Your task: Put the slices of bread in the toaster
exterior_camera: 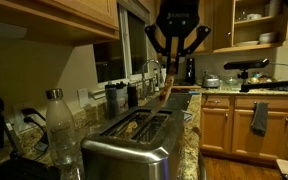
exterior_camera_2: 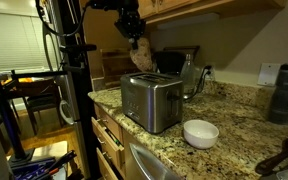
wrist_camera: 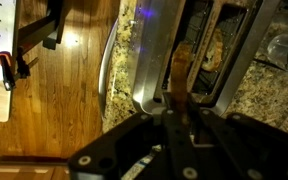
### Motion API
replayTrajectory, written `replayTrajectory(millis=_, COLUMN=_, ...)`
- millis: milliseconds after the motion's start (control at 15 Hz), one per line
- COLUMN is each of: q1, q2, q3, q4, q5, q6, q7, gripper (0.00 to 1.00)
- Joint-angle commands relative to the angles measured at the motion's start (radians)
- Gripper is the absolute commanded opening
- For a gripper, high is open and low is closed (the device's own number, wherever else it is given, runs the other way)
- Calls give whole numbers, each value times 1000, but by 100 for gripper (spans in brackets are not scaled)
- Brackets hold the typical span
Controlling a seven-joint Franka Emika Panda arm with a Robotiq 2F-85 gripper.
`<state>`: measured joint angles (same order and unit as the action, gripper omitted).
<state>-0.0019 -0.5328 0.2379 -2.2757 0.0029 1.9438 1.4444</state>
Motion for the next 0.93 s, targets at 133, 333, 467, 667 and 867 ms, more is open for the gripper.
replayTrajectory(millis=133, q1=24, q2=40, q3=-26, q4=-21, q5=61, q6=31, q7=-44, gripper=10)
replayTrajectory(millis=333, q1=24, q2=62, q3=-31, q4=-24, q5=79, q6=42, q7=-62, gripper=9)
replayTrajectory(millis=467, q1=24, q2=79, q3=-38, q4=-25, q5=93, q6=58, q7=-77, gripper=9)
replayTrajectory(millis=667, q1=24, q2=112, q3=-48, q4=-23, q5=116, q6=93, q7=-109, gripper=10)
replayTrajectory(millis=867, q1=26, q2=150, q3=-53, q4=-17, q5=137, q6=126, q7=-143, gripper=10)
